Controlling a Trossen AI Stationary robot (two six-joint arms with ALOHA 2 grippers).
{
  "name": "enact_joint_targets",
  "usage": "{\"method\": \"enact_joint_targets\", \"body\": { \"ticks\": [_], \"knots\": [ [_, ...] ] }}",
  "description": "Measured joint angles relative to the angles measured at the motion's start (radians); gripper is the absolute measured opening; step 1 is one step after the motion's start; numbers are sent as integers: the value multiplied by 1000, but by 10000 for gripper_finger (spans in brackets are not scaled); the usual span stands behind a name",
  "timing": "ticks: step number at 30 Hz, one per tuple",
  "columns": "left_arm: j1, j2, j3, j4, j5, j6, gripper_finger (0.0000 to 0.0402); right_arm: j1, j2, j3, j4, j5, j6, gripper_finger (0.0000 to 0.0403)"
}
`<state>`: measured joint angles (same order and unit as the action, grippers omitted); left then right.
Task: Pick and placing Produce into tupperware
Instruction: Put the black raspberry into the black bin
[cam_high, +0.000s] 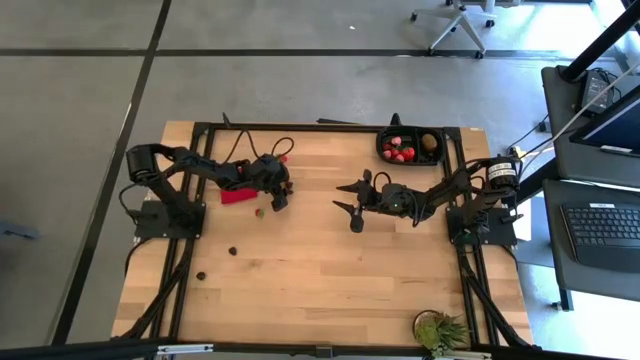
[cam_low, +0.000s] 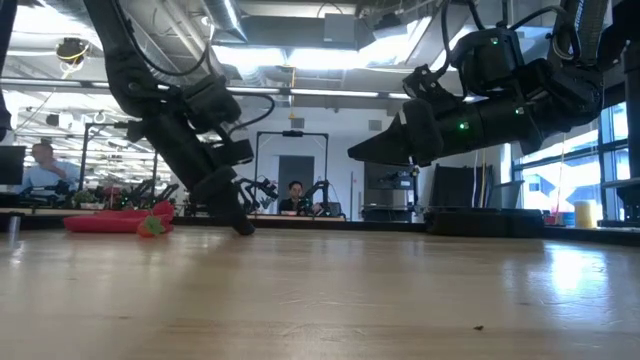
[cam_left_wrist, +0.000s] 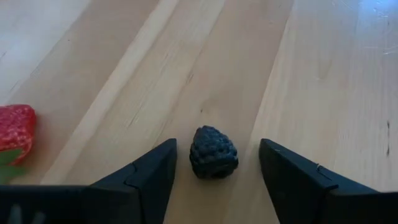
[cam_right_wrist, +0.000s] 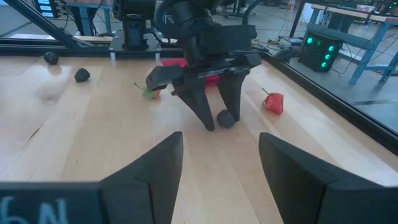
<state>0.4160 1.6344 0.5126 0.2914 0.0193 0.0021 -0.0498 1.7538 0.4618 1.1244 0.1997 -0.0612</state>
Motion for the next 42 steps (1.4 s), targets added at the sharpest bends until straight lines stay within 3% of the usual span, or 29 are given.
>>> {"method": "enact_joint_targets", "body": {
  "ticks": [8, 22, 27, 31, 36, 42],
  "knots": [
    [0, 6, 0, 17, -4, 0, 194, 0, 0, 0, 0, 0, 4, 213],
    [0, 8, 0, 14, -7, 7, 95, 0, 0, 0, 0, 0, 6, 213],
    [0, 8, 0, 13, -7, 6, 93, 0, 0, 0, 0, 0, 11, 213],
    [0, 4, -1, 11, 12, 7, 101, -2, 0, 0, 5, -1, 136, 213],
    [-15, -45, -7, -12, 77, 32, 87, -34, 0, 10, 40, -5, 478, 213],
    [-73, -164, -5, 4, 77, 123, 94, -62, 0, 79, 24, -186, 582, 213]
  ]
}}
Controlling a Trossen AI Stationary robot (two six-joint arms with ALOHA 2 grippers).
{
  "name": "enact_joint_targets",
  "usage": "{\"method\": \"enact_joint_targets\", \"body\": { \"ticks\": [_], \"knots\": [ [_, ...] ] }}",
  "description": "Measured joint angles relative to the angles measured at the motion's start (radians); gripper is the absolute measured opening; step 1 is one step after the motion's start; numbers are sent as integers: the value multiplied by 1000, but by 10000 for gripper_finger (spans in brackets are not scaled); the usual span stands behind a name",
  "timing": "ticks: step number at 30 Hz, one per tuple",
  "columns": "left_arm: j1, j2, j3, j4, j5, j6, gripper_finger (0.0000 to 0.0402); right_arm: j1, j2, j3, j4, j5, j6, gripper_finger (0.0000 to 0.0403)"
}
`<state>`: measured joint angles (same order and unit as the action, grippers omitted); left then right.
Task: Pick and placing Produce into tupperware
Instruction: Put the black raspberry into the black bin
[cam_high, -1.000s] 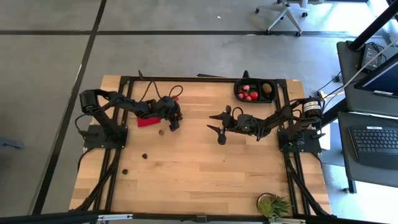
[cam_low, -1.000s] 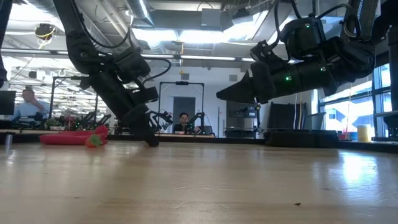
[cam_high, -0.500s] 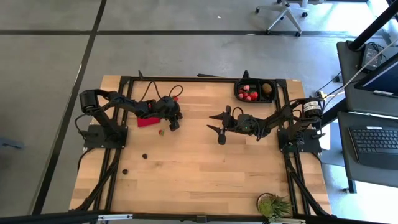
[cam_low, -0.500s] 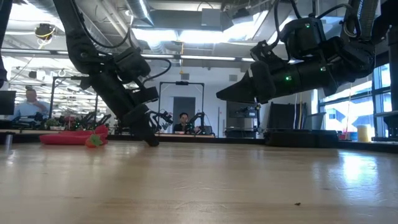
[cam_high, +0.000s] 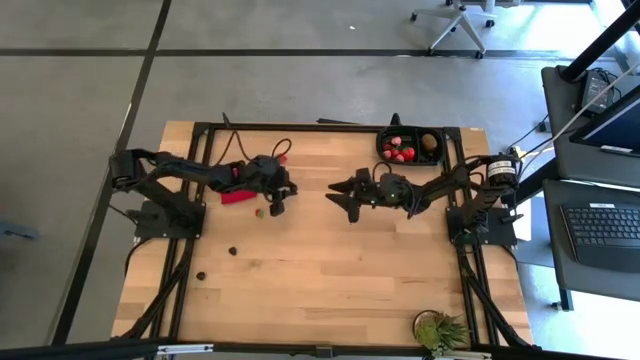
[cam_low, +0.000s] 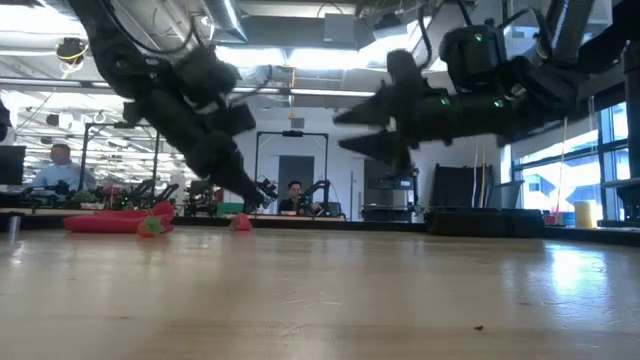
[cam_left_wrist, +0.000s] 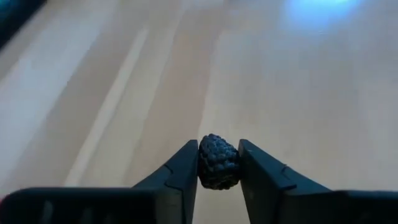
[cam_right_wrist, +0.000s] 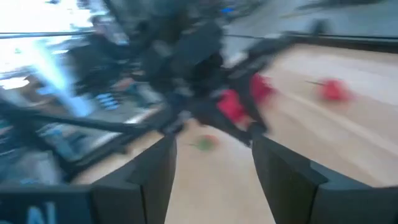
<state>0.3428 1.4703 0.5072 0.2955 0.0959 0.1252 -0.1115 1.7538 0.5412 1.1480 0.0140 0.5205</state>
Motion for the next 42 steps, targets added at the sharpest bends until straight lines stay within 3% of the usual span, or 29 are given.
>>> {"method": "enact_joint_targets", "body": {
  "ticks": [5, 10, 16, 28, 42],
  "knots": [
    [-71, -94, 2, 20, -47, 77, 102, 1, 0, 130, -81, -172, 38, 213],
    [-152, -150, 2, 35, -137, 178, 87, 0, 0, 274, -344, -179, 35, 213],
    [-218, -182, 2, 38, -219, 193, 100, -3, 0, 394, -602, -179, 25, 213],
    [-300, -182, 3, 53, -327, 210, 94, -3, 1, 413, -682, -51, 47, 213],
    [-332, -182, 3, 149, -356, 251, 92, 6, 2, 413, -666, -50, 51, 213]
  ]
}}
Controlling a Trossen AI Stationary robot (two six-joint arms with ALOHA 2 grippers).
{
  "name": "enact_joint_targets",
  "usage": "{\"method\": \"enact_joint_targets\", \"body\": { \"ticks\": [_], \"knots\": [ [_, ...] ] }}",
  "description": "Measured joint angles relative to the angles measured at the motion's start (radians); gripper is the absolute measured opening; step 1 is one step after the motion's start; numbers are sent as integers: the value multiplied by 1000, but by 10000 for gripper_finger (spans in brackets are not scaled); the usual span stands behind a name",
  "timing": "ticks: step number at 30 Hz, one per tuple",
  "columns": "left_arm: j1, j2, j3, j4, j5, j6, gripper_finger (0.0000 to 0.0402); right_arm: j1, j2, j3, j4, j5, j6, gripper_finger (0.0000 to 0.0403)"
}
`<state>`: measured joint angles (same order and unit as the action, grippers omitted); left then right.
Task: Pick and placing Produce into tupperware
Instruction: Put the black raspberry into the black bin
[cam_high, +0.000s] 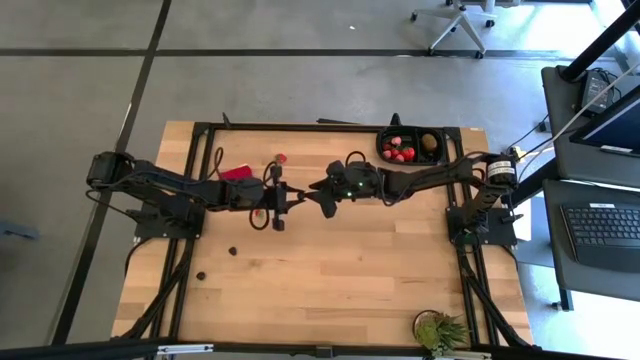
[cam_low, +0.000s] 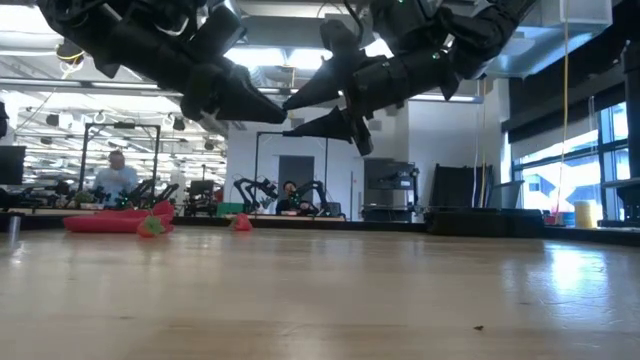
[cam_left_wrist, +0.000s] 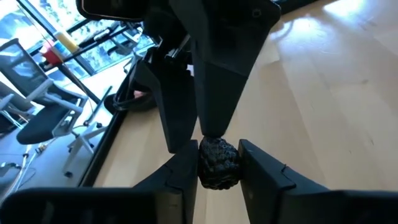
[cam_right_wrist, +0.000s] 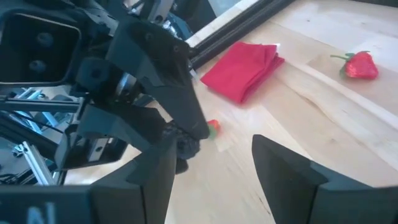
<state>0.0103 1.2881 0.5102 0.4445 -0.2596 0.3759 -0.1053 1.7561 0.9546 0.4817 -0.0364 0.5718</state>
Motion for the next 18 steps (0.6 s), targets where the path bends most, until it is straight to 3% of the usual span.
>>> {"method": "enact_joint_targets", "body": {
  "ticks": [12, 18],
  "knots": [
    [-1, 0, 1, 31, 17, 1, 88, 26, 0, 0, 50, -5, -4, 213],
    [-3, -1, 1, 49, 21, 1, 103, 28, 0, 0, 86, -57, -7, 213]
  ]
}}
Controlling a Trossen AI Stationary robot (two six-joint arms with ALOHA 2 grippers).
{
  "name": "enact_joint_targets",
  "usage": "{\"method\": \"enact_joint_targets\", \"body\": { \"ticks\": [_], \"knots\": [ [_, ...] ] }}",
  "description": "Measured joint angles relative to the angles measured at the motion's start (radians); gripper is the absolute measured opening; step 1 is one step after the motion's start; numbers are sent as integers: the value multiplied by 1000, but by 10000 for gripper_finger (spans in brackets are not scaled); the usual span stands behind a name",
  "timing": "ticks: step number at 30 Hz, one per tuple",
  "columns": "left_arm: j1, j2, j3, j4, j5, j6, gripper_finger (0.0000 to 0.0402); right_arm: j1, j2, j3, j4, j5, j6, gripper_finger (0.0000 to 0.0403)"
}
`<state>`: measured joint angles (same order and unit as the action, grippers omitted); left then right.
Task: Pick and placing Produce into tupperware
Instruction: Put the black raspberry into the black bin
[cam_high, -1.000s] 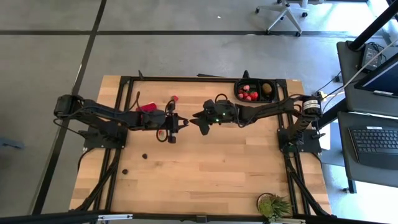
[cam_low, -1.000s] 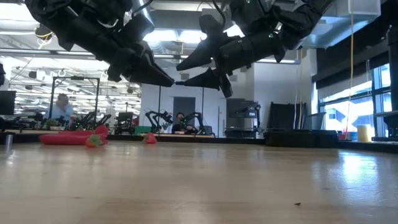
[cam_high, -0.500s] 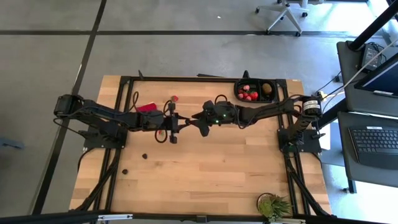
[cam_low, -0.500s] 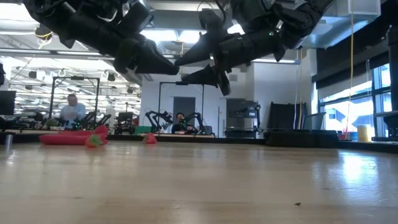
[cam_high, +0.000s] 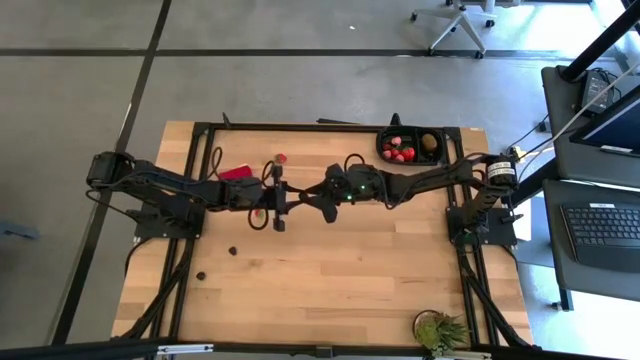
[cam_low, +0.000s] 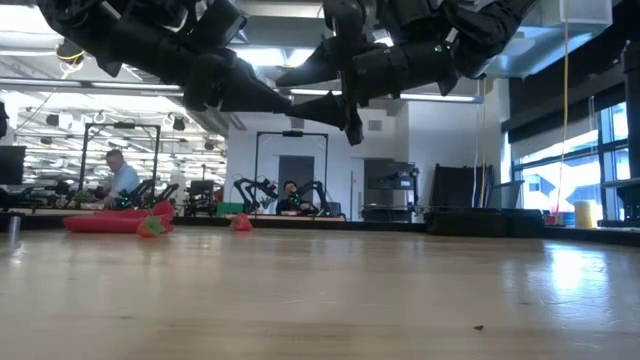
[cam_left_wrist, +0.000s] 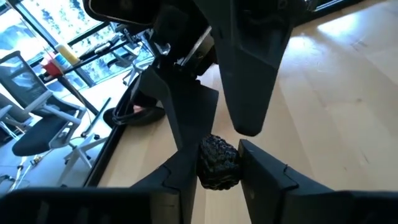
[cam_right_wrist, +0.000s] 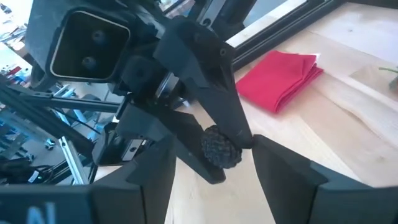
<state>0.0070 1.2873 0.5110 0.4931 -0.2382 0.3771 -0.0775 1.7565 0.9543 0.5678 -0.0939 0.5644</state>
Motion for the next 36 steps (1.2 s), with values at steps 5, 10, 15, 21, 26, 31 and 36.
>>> {"method": "enact_joint_targets", "body": {
  "ticks": [5, 10, 15, 21, 26, 31, 36],
  "knots": [
    [-9, 0, 0, 24, -5, 20, 92, 1, 0, 0, 0, -6, -2, 213],
    [-13, 0, 0, 25, -4, 28, 90, 1, 0, 0, 14, -5, -17, 213],
    [-13, 0, 0, 25, -4, 26, 103, 1, 0, 0, 14, -7, -17, 196],
    [-13, 0, 0, 26, 1, 26, 88, 3, 0, -2, 12, -18, -20, 152],
    [-13, 0, 0, 34, 2, 28, 97, 2, 0, -2, 8, -32, -20, 129],
    [-13, 0, 0, 39, 1, 47, 101, 2, 0, -2, 9, -35, -21, 125],
    [-13, 0, 0, 40, -2, 55, 93, 2, 0, -2, 8, -36, -45, 122]
  ]
}}
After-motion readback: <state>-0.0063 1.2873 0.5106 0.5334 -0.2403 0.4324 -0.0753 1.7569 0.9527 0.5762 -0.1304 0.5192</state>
